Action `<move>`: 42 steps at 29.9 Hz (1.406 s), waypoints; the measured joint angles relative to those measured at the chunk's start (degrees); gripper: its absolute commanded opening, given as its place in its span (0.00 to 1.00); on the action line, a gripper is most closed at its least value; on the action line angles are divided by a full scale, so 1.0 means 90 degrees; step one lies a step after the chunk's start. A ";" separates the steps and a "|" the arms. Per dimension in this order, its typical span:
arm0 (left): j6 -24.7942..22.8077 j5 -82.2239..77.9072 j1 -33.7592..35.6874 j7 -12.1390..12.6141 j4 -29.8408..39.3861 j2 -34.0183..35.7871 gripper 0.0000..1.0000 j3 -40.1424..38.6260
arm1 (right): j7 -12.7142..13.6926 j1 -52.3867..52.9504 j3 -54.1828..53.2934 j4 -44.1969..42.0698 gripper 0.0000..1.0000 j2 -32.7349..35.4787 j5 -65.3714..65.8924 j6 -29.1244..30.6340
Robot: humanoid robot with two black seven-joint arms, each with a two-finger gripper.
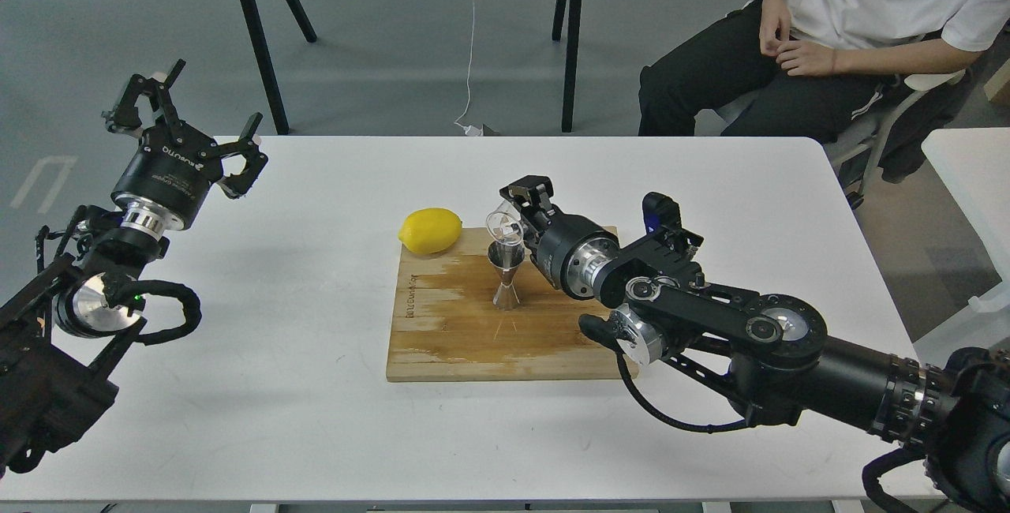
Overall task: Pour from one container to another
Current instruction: 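Tilt the glass cup with the right gripper to pour into the jigger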
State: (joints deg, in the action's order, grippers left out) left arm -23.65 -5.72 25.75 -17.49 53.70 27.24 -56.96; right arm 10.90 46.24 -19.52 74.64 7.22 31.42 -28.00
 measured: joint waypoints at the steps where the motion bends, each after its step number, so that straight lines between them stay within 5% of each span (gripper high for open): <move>1: 0.0000 0.0000 0.0000 0.0000 0.0000 0.0001 1.00 0.0000 | 0.0000 0.0011 0.0003 -0.0001 0.34 -0.0001 0.0013 0.0000; 42: -0.0003 0.0001 0.0000 0.0000 -0.0010 -0.0007 1.00 -0.0003 | -0.0015 0.0492 0.0905 -0.0119 0.34 0.0152 0.1155 0.0000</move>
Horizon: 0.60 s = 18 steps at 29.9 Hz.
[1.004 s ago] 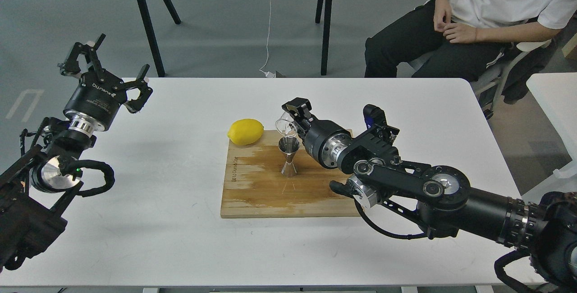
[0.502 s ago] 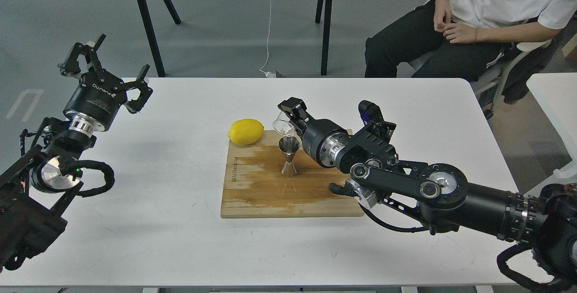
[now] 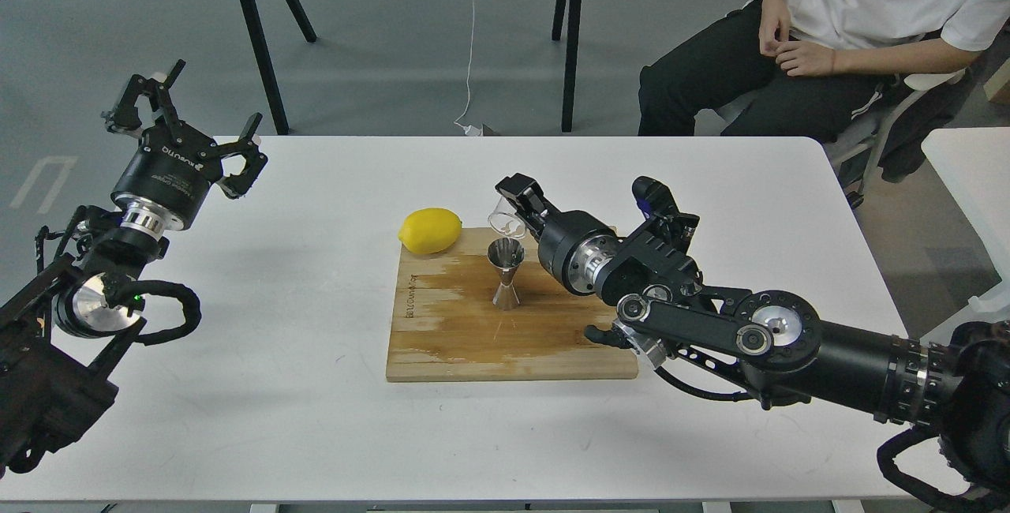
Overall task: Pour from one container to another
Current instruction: 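Tilt the glass cup with the right gripper to pour into the jigger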
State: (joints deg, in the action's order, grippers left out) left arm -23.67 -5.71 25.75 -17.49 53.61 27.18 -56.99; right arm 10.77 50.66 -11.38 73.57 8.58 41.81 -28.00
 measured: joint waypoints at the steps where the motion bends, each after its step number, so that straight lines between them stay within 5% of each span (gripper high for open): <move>1: 0.0000 0.0000 0.0000 0.0000 0.0000 0.0000 1.00 0.0001 | 0.0002 0.0004 0.0043 0.0000 0.34 0.0000 0.0041 0.0000; 18: 0.0000 0.0000 -0.0010 0.0000 0.0000 -0.0003 1.00 -0.0006 | 0.0005 0.0117 0.0300 0.0002 0.34 0.0034 0.0341 0.0000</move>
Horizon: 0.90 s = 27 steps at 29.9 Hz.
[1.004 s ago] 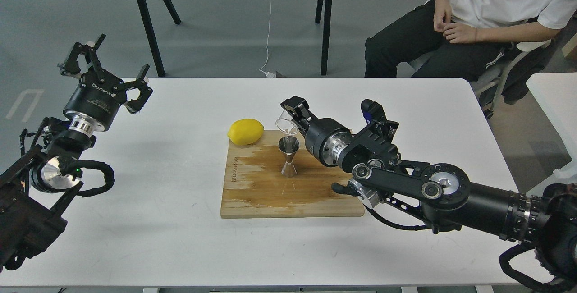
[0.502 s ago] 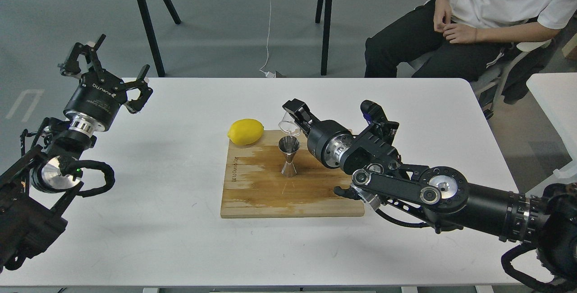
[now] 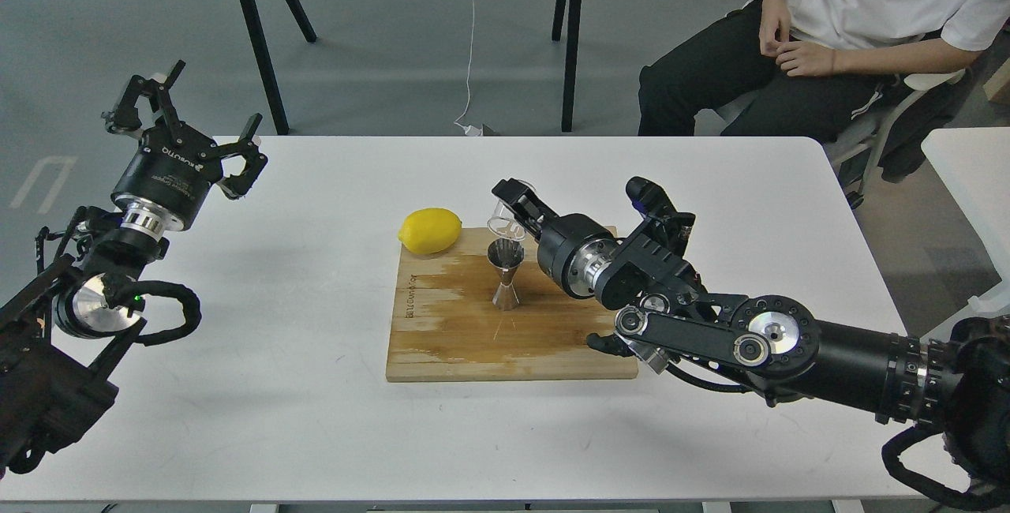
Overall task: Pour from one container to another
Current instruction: 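Tilt the glass cup with the right gripper to pour into the jigger, then turn the glass upright and carry it back toward the table edge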
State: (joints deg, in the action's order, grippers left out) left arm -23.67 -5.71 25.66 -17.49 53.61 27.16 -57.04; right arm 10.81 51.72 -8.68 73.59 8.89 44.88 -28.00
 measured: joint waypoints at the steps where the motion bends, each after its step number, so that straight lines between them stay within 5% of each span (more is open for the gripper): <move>1: 0.0000 0.0000 0.0000 0.0000 0.0000 0.0000 1.00 0.0000 | 0.0000 0.0025 0.0040 0.0004 0.34 0.0005 0.0004 0.0000; 27: 0.0004 0.0011 -0.0024 -0.0010 -0.0010 -0.0006 1.00 -0.0009 | -0.0475 0.0065 0.0439 0.0057 0.35 0.0184 0.0778 0.0000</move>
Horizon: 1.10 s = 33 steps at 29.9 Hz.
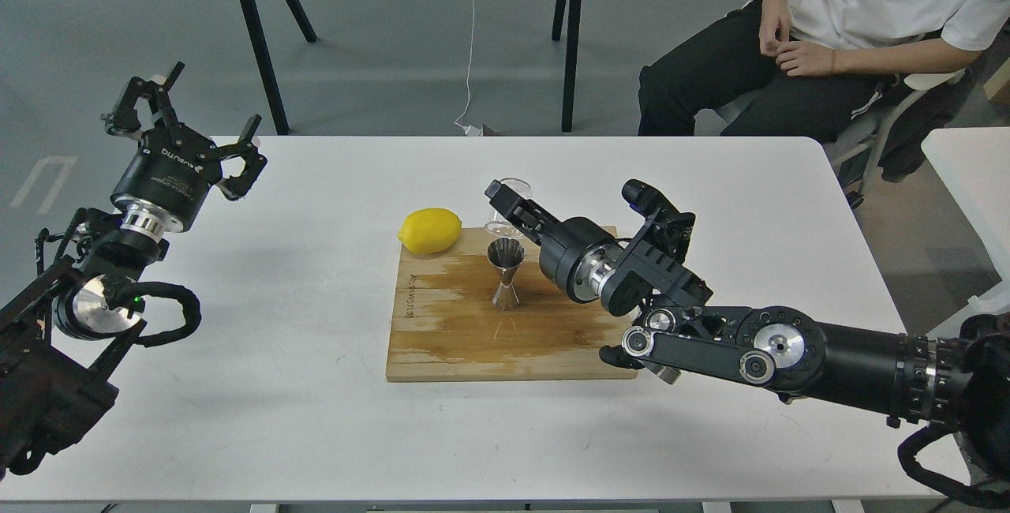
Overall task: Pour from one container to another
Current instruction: 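Turn the glass upright and carry it back toward the table edge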
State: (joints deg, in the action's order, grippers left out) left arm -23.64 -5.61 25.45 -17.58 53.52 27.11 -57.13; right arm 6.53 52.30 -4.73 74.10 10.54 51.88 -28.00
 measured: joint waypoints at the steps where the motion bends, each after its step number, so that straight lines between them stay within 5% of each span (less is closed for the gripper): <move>1: 0.0000 0.0000 -0.0003 0.0000 0.0000 0.0001 1.00 0.0000 | -0.0007 0.0000 0.0003 0.0000 0.35 0.0021 0.0006 0.0000; 12: 0.0000 0.0008 -0.0005 0.0000 0.0000 0.0016 1.00 -0.0001 | 0.0039 -0.0303 -0.0682 0.0732 0.36 0.0736 -0.1073 0.0000; 23: 0.0054 0.0009 -0.0005 0.0000 0.0000 -0.0030 1.00 -0.0010 | 0.0083 -0.2037 -0.3237 0.1210 0.37 0.1213 -0.2963 0.0025; 33: 0.0010 0.0006 0.0004 0.0010 0.0000 0.0012 1.00 0.0000 | 0.0098 -0.3865 -0.5961 0.0607 0.37 0.1207 -0.5434 0.1376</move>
State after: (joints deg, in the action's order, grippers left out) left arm -23.55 -5.56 25.49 -17.49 53.52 27.22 -57.13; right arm 7.42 17.51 -58.37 79.56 21.40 2.97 -15.61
